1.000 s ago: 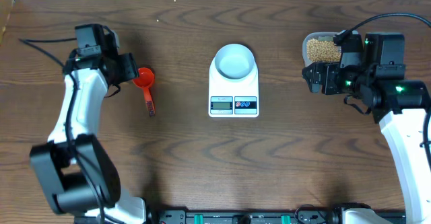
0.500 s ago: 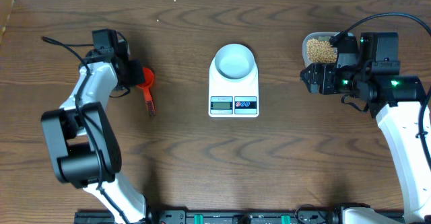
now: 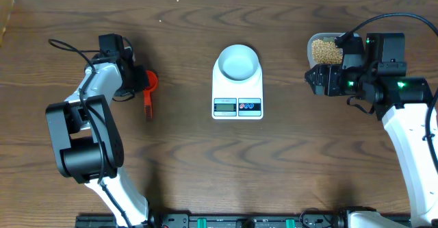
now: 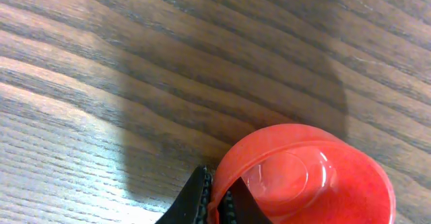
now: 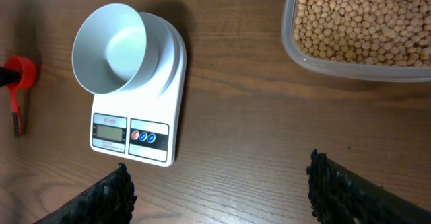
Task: Scoop item into bowl and weigh 50g on scale
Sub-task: 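Grasp the red scoop handle with the left gripper and lift it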
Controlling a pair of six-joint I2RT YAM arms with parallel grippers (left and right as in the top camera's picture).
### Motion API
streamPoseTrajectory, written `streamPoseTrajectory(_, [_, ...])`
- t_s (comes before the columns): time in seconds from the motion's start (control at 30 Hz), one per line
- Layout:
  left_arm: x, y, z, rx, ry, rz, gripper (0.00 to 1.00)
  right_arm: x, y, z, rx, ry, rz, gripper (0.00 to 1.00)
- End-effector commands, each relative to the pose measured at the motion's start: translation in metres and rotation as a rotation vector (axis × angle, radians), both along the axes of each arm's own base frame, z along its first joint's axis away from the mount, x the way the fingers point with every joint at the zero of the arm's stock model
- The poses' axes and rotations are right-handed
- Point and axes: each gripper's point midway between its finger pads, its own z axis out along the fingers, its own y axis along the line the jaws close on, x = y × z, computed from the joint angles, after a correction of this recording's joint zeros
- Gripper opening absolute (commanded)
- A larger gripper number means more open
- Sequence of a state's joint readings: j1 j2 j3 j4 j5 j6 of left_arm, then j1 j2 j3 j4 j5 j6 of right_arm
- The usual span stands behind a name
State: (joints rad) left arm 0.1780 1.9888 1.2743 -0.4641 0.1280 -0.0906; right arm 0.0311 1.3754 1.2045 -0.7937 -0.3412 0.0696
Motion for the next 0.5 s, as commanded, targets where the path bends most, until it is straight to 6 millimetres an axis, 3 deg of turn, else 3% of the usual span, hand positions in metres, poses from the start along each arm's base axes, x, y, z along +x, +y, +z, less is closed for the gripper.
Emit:
streamPoseTrajectory(0.0, [0.011,0.003,0.026,-0.001,-0.066,0.062,0.07,0.005,0.001,0.007,0.024,-0.013,-0.019,0.82])
streamPoseTrajectory(0.13, [0.017,0.003,0.067,-0.032,-0.161,0.146,0.07,0.010,0.002,0.011,0.055,-0.026,-0.052,0.84])
streamPoseTrajectory(0.23, [0.022,-0.015,0.107,-0.145,-0.258,0.149,0.07,0.013,0.014,0.019,0.117,-0.050,-0.008,0.82])
streamPoseTrajectory(0.4, [0.021,-0.053,0.173,-0.347,-0.395,0.110,0.07,0.013,0.054,0.038,0.217,-0.114,0.134,0.80])
streamPoseTrajectory(0.47, [0.019,-0.061,0.189,-0.384,-0.423,0.121,0.07,0.009,0.073,0.043,0.232,-0.132,0.191,0.80])
